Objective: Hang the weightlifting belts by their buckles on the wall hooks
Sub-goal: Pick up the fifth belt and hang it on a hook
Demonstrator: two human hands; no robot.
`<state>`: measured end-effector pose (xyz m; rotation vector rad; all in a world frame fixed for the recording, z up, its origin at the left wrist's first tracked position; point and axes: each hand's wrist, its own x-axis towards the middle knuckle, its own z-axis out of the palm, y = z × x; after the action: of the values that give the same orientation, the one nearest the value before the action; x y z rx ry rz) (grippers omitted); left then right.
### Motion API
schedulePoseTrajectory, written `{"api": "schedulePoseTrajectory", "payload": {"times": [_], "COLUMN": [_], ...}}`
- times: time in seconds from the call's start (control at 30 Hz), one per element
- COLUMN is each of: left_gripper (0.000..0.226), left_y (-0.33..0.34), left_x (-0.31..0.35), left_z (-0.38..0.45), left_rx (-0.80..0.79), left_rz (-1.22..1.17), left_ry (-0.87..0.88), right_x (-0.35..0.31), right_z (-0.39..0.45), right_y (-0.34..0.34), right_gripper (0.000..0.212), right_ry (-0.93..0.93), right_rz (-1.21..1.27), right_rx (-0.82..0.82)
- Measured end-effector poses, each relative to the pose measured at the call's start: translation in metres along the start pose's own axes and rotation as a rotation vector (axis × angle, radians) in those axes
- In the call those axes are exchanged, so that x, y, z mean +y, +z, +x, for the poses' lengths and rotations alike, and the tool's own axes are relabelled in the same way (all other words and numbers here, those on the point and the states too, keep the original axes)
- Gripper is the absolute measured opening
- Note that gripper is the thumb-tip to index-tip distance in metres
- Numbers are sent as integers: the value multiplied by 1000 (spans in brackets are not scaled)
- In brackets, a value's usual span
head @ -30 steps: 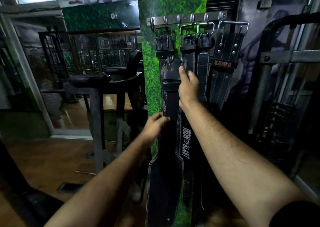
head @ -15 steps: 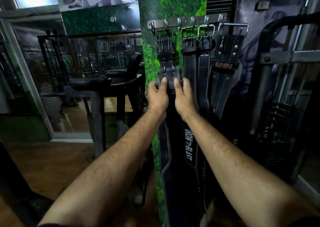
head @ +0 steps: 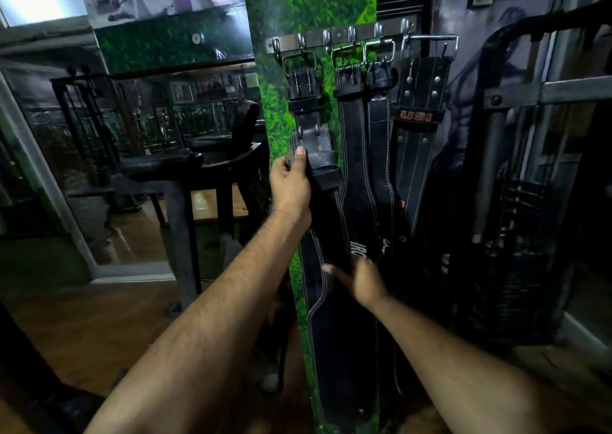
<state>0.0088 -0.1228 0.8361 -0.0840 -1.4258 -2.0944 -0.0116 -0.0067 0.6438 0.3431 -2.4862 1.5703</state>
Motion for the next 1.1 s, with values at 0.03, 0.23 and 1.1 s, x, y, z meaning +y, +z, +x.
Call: {"api": "schedulePoseTrajectory", "payload": {"times": [0.03,0.23,1.1], "left_gripper": [19,17,14], "left_y": [-1,-10,-49], "left_x": [3,8,16], "left_z": [1,18,70], "left_rx": [-15,32,-52], "left_rz": [1,114,-11], "left_ry": [4,22,-68], "right_x": [17,-38,-114], "right_z": [2,11,42], "right_y": [4,4,22], "right_gripper": [93,36,57], "right_ry": [41,-1,-116], "right_rz": [-29,116,339], "right_rx": [-66,-74,152]}}
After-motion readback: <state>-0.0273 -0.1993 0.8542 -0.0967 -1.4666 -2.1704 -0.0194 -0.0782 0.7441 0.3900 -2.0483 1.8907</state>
